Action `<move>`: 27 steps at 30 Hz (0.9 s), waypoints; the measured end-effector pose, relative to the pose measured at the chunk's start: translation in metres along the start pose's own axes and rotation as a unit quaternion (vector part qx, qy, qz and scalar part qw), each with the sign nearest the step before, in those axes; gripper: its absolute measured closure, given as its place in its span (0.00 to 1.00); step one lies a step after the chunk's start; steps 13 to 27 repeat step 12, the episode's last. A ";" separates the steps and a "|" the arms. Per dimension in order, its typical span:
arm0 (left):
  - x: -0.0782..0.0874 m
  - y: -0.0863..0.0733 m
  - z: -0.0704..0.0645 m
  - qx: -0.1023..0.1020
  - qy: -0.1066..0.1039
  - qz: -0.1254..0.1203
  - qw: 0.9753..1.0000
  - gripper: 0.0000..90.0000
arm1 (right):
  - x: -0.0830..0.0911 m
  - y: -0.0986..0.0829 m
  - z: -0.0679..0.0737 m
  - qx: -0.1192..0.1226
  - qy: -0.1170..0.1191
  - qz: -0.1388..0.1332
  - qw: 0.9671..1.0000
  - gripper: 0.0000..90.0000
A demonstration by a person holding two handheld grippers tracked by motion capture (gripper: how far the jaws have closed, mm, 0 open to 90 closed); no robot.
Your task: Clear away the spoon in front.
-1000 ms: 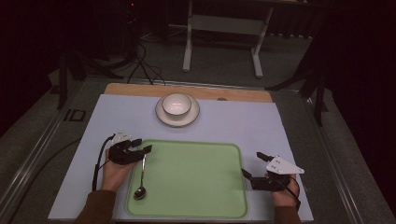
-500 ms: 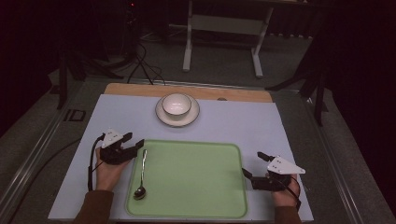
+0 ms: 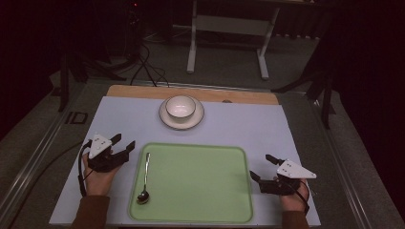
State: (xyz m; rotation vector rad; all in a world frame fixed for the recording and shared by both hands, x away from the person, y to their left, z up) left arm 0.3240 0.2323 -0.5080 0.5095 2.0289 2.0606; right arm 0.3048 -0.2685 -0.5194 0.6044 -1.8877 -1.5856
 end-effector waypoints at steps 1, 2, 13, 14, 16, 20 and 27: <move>0.002 0.001 0.001 0.000 0.001 -0.002 1.000 0.44 | 0.001 0.000 -0.001 -0.003 -0.001 -0.003 1.000 0.16; 0.006 0.001 0.002 0.002 0.004 -0.007 1.000 0.44 | 0.001 0.001 -0.001 -0.006 -0.002 -0.004 1.000 0.16; 0.024 0.001 0.016 0.013 0.031 -0.019 0.999 0.44 | 0.006 0.002 -0.007 -0.020 -0.011 -0.019 1.000 0.16; 0.024 0.001 0.016 0.013 0.031 -0.019 0.999 0.44 | 0.006 0.002 -0.007 -0.020 -0.011 -0.019 1.000 0.16; 0.024 0.001 0.016 0.013 0.031 -0.019 0.999 0.44 | 0.006 0.002 -0.007 -0.020 -0.011 -0.019 1.000 0.16; 0.024 0.001 0.016 0.013 0.031 -0.019 0.999 0.44 | 0.006 0.002 -0.007 -0.020 -0.011 -0.019 1.000 0.16; 0.024 0.001 0.016 0.013 0.031 -0.019 0.999 0.44 | 0.006 0.002 -0.007 -0.020 -0.011 -0.019 1.000 0.16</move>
Point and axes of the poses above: each handheld gripper's, and its own axes: x roughly backward along the jaws, y roughly out of its top, z roughly to its left, the point moved 5 cm from there along -x, roughly forward along the jaws, and after that the axes turned 15 degrees about -z, right-handed, at the moved point
